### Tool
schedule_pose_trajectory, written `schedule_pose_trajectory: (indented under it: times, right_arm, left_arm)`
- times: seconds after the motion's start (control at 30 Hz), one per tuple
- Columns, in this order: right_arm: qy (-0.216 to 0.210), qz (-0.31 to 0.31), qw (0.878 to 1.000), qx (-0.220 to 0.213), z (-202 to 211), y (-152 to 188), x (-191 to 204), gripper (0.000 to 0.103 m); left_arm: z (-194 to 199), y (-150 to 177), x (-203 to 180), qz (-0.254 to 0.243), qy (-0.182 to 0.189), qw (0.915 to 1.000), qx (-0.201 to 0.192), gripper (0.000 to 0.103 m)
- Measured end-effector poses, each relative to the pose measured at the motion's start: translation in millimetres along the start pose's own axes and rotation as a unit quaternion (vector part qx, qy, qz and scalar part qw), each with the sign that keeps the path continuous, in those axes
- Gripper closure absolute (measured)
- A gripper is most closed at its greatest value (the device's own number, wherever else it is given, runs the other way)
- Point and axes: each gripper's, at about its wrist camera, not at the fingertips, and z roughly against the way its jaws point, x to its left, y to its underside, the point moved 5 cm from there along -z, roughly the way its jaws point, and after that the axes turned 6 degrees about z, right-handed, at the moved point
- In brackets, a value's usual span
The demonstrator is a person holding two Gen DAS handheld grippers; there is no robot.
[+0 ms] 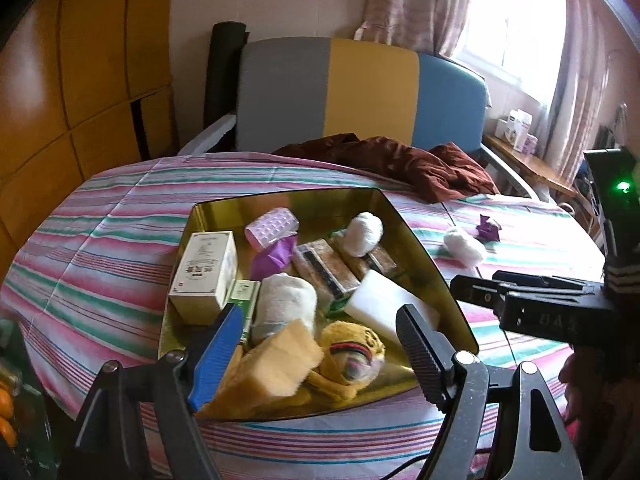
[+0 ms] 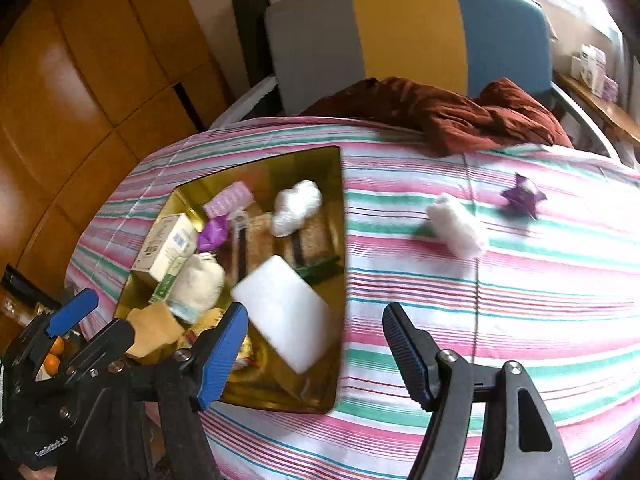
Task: Organize objects
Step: 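Move both tools back toward the white ball and last purple packet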
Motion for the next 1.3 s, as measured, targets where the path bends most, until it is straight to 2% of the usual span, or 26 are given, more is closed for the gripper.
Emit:
schedule_pose_trajectory:
  times: [0.43,0.73,0.97,1.3]
  right_arm:
    - [0.048,-0.065,0.997,0.004,10.4,8.8,-71.9,0.032]
    - [0.079,-0.109,0.991,-0.010,24.9,-3.7,-128.0,0.032]
    - [0.089,-0.141,0.986,-0.012,24.7,-6.8,-163.5,0.032]
    - [0.092,-0.181,0.979,0.008,8.7,-3.0,-206.0,0.032]
  left_arm:
    - [-4.0,-1.0,-28.0,-0.042,0.009,0.9991,0.003,0.024]
    - [-10.6,-6.1,-53.9,-0.072,0.022,0.9972,0.005,0.024]
    - [-21.2,-7.0,-75.7,-0.092,0.033,0.9951,0.014,0.024]
    - [-38.5,-8.4,-104.0,-0.114,0.046,0.9920,0.029,0.024]
